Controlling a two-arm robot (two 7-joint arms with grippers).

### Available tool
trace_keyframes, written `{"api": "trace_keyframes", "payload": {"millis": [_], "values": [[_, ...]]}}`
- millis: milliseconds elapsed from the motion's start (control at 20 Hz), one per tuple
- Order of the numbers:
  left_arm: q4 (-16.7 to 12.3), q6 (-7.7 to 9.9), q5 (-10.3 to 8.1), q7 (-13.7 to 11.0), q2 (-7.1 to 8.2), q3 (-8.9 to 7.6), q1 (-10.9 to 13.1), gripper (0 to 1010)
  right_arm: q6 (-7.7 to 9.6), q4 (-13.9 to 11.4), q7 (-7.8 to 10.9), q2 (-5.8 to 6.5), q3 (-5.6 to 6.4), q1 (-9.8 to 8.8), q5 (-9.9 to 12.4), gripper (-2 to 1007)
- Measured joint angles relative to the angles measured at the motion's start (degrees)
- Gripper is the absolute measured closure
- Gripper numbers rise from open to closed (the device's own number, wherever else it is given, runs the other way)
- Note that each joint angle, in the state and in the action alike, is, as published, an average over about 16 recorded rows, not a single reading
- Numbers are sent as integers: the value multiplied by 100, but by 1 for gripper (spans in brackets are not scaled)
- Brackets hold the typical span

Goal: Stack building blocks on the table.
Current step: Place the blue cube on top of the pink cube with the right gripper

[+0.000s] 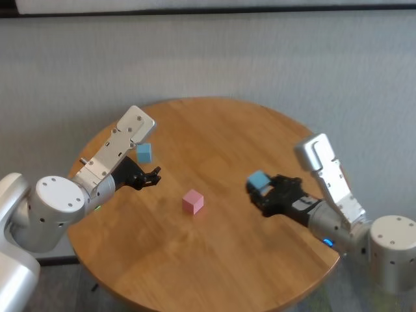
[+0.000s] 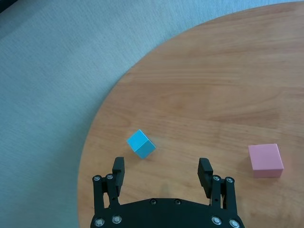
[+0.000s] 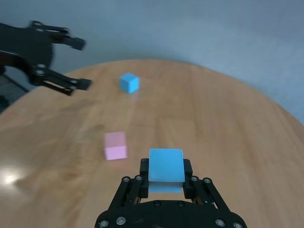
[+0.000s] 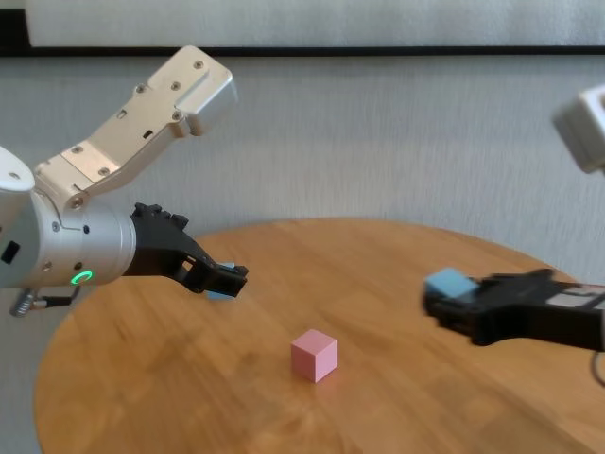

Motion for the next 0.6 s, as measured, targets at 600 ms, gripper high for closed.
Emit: {"api": "trace_keyframes", "payload": {"millis": [600], "values": [[0, 0, 0, 0, 0, 0, 0, 10, -37, 118, 547, -148, -525, 321, -43, 643]]}}
